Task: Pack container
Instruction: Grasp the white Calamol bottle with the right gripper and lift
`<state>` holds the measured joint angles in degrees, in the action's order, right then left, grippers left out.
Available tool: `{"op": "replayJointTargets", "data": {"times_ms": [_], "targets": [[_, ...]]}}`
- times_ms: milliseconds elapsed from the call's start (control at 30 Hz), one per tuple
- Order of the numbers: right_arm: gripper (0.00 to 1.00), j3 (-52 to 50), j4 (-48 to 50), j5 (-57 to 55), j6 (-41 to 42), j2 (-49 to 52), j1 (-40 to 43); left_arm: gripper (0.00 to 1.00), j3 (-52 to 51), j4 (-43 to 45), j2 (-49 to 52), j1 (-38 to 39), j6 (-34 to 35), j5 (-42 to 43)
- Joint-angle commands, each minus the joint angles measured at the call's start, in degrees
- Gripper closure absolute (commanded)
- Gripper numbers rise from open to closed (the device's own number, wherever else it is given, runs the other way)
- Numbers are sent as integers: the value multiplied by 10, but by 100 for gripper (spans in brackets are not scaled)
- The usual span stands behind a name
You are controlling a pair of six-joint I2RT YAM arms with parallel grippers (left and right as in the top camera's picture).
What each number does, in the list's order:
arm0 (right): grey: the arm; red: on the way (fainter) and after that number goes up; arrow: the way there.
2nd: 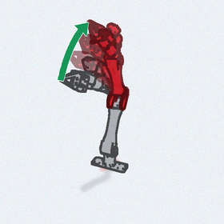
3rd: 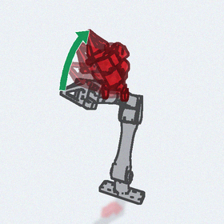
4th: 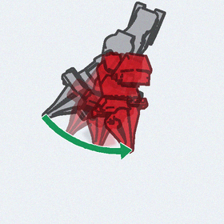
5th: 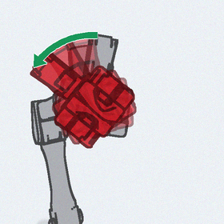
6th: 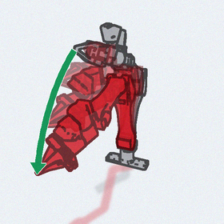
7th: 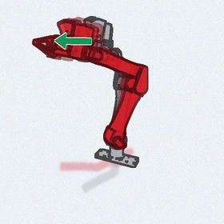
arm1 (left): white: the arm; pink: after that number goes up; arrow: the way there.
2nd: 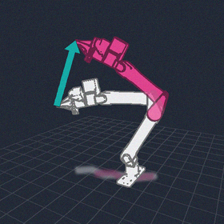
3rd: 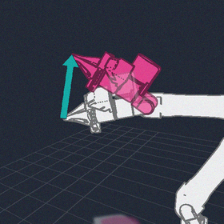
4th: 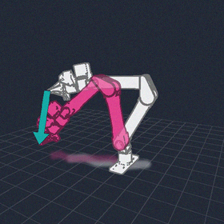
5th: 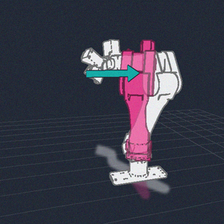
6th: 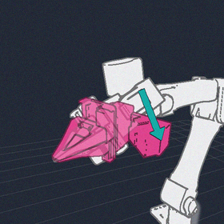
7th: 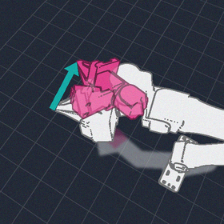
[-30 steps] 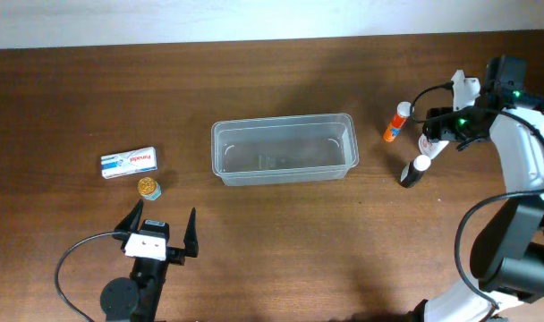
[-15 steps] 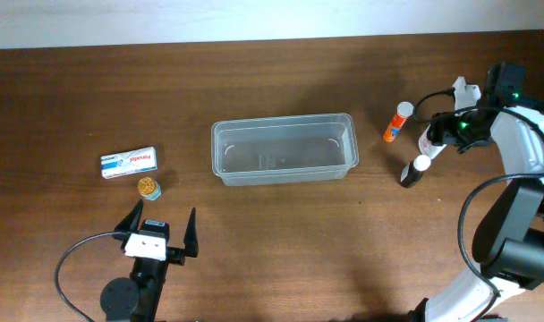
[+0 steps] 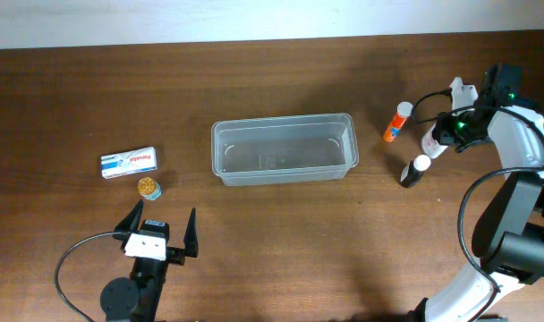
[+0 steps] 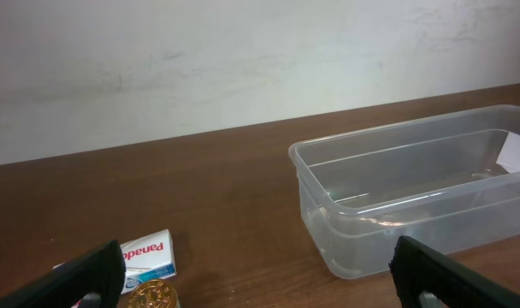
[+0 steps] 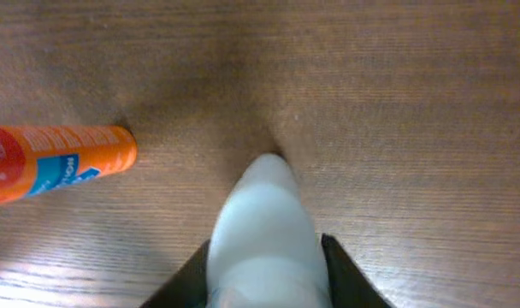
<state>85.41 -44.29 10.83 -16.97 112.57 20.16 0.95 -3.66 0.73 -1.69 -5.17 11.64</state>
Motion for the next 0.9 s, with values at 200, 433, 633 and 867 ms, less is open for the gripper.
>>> {"op": "replayJointTargets", "data": {"times_ms": [200,433,633,867], "targets": [[85,11,6,8,-1,5,3,0,-4,1,-4,-3,-9,8],[85,87,-56,12,28,-19,3,0,-4,1,-4,-3,-9,8],[85,236,-188,12,41,-23,2,0,-4,1,-4,-3,-9,8],[85,405,-307,42,61,-23,-14,0,-4,1,-4,-3,-9,8]]}}
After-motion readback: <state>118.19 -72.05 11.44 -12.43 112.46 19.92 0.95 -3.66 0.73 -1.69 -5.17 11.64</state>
